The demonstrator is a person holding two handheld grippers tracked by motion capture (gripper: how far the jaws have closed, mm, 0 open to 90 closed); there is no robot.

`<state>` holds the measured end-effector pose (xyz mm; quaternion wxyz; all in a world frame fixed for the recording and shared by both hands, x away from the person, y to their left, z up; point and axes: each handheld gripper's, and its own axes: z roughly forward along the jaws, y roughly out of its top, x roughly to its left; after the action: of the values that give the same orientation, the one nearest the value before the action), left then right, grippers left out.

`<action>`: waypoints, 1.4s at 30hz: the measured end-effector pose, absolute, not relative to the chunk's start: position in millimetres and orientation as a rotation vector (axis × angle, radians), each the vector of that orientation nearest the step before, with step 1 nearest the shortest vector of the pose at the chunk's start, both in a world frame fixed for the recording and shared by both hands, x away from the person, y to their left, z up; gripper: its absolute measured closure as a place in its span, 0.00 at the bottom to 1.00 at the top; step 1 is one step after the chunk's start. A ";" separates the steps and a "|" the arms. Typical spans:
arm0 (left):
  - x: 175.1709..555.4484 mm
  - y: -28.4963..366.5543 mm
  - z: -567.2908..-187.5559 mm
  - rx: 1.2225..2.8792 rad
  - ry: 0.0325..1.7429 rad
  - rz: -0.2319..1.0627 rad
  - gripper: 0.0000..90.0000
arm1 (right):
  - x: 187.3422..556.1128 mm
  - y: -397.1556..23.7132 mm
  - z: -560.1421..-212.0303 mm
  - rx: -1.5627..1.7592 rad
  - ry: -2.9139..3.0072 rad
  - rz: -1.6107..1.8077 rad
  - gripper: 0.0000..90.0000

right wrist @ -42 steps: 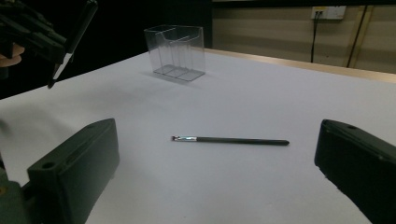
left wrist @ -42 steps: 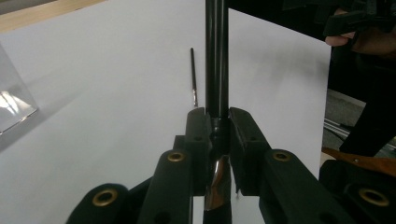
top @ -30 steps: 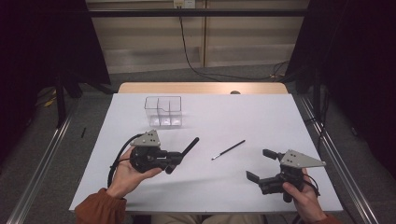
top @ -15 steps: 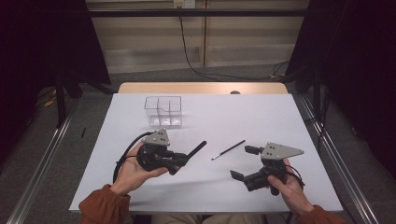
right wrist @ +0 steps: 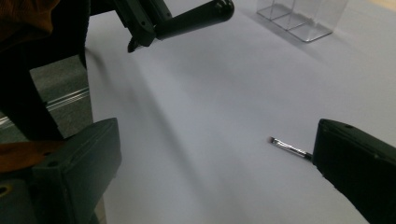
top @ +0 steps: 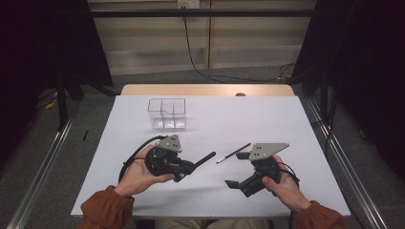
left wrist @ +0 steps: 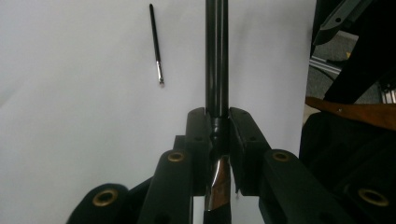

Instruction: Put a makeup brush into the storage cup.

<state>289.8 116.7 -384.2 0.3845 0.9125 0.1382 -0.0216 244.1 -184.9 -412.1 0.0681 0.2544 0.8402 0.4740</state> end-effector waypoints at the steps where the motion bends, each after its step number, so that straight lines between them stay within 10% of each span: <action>1: 289.8 116.2 -383.9 2.343 0.337 -0.044 0.88 | 245.1 -183.7 -412.2 0.761 2.547 1.427 0.02; 42: 298.9 88.1 -393.1 2.632 0.164 -0.064 0.88 | 293.7 -130.6 -392.5 0.349 3.047 0.842 0.16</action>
<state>298.9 88.1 -393.1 0.2493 0.9663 0.0603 -0.0237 293.7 -130.6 -392.5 -0.0196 0.1097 0.9579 0.2647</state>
